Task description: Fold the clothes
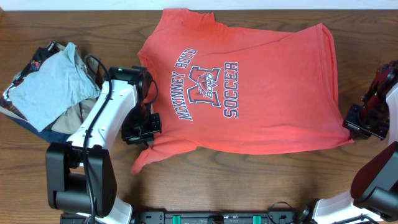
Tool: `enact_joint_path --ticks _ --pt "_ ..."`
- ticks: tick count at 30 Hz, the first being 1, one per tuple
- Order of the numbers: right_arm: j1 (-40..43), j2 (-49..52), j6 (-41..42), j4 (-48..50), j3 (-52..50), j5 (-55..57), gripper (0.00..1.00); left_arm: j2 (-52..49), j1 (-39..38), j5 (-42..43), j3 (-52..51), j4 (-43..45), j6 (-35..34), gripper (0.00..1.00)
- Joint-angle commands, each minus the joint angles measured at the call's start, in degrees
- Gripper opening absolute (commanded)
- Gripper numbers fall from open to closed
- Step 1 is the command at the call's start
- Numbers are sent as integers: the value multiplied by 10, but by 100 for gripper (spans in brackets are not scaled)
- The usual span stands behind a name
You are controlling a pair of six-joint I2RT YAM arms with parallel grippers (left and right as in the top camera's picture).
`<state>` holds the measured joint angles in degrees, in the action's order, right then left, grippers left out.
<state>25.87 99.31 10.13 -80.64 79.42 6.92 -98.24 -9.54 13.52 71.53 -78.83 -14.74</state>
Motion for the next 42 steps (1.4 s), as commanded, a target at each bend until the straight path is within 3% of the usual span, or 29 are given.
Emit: enact_joint_path --ticks 1,10,14,20,36,42 --pt "12 -26 32 -10 -1 40 1 45 1 -7 -3 -15 7 6" --pt "19 -85 36 -21 -1 32 1 156 1 -7 -3 -14 -25 6" --pt "18 -92 35 17 -1 -2 1 172 3 -7 -3 27 -26 6" --pt "6 -90 15 94 -6 -68 1 155 2 -7 -3 125 -55 6" --pt "-32 -31 19 252 -31 -74 1 91 11 -7 -3 341 -71 6" --pt "-34 0 21 323 -31 -74 1 54 33 -7 -3 401 -111 6"
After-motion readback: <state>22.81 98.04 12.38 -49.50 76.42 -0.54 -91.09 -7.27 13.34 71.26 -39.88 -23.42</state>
